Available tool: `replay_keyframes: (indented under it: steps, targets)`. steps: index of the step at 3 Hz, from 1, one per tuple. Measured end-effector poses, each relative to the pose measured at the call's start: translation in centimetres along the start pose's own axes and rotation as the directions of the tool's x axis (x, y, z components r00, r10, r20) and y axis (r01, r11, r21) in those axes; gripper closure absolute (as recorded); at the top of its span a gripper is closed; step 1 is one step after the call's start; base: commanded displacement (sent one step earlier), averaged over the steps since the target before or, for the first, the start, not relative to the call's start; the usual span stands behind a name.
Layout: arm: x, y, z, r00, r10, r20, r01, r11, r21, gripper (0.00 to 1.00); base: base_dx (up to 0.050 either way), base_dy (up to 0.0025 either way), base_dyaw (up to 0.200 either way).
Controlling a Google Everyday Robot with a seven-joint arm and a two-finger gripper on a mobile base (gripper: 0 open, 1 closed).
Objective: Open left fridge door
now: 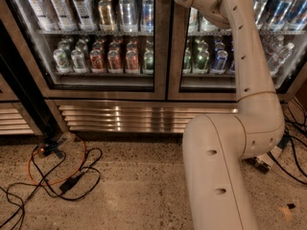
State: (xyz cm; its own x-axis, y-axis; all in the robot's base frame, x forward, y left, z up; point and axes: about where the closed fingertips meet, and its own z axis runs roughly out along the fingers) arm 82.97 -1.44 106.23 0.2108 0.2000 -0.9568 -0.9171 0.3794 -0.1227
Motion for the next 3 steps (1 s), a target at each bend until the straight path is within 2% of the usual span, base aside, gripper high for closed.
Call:
replay_keyframes:
  steps: [1,2,3]
  targets:
    - [0.0,0.0,0.0,1.0,0.0,0.0,0.0,1.0,0.001,0.89,0.0,0.0,0.0]
    - [-0.1,-0.4,-0.3,1.0,0.0,0.004,0.0,0.9999,0.016,1.0,0.0,0.0,0.0]
    - [-0.2,-1.1,-0.2,1.0,0.0,0.004,0.0,0.9999,0.016,1.0,0.0,0.0,0.0]
